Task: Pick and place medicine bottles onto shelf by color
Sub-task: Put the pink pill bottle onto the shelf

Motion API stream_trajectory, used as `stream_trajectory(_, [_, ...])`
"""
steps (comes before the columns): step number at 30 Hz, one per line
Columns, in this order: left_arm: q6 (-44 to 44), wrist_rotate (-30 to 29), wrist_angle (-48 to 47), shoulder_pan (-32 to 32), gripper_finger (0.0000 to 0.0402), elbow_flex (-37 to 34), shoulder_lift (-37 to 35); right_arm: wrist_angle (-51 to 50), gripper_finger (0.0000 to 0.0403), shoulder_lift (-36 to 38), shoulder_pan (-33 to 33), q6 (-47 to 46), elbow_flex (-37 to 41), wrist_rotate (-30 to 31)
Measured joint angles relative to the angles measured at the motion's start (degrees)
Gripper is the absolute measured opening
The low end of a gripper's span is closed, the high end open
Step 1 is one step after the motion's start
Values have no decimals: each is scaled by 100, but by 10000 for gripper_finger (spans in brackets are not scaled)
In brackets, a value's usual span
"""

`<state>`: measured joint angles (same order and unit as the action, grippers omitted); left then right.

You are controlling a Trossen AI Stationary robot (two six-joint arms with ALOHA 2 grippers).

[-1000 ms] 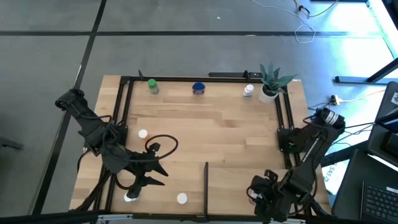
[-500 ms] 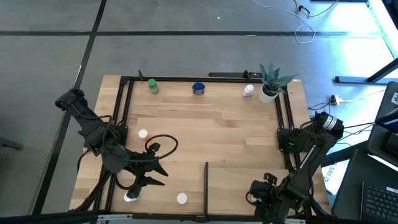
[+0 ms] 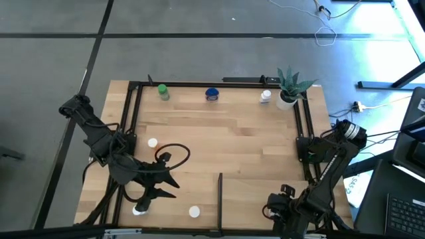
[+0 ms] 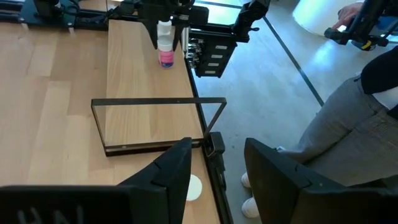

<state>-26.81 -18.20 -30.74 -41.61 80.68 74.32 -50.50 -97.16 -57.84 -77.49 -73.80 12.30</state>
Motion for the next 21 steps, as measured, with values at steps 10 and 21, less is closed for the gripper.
stream_trajectory(10, [0, 0, -2, 0, 144, 0, 0, 61, 219, -3, 0, 5, -10, 2])
stream_trajectory(21, [0, 0, -4, -1, 144, 0, 0, 87, 218, 8, 0, 156, -177, 6])
